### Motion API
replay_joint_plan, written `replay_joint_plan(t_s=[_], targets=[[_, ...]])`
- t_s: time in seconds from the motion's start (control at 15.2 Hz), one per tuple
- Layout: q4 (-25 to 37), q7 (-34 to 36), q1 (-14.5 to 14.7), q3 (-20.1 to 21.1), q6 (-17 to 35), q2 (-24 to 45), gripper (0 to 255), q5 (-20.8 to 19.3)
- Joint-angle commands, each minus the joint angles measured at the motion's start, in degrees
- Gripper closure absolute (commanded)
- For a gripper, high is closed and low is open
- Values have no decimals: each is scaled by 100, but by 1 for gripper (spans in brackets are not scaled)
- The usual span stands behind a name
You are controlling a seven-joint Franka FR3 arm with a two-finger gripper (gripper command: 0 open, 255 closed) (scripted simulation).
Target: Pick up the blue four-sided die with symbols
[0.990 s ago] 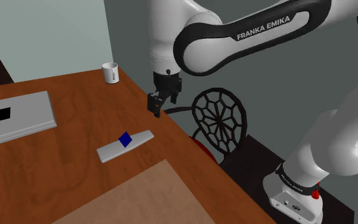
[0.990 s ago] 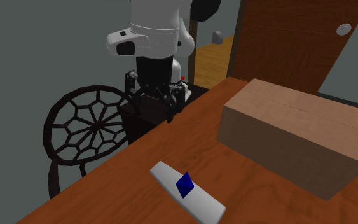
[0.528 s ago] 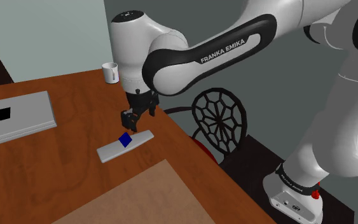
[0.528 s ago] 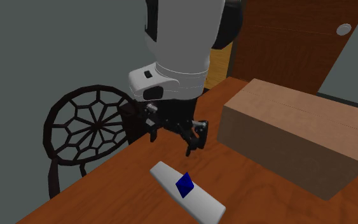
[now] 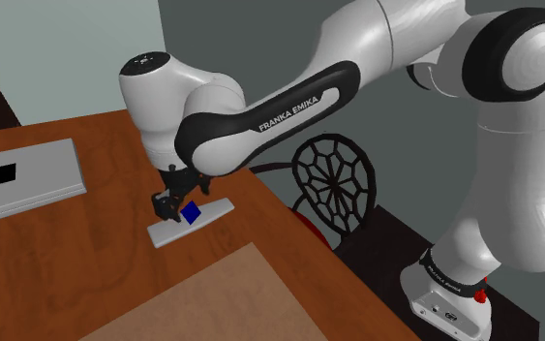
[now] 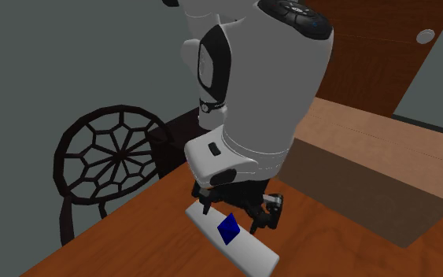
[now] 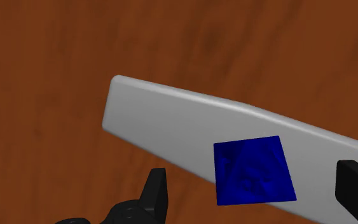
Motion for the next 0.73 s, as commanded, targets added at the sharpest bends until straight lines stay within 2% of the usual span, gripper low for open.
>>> replay_joint_plan(t_s=[0.0, 0.33, 0.4, 0.66], targets=[[-2, 44, 28, -31, 96, 107, 0, -61], [-97, 116, 50, -77, 298, 232, 0, -145], [-82, 116, 54, -77, 290, 239, 255, -145], [-87, 117, 53, -77, 294, 238, 255, -146]])
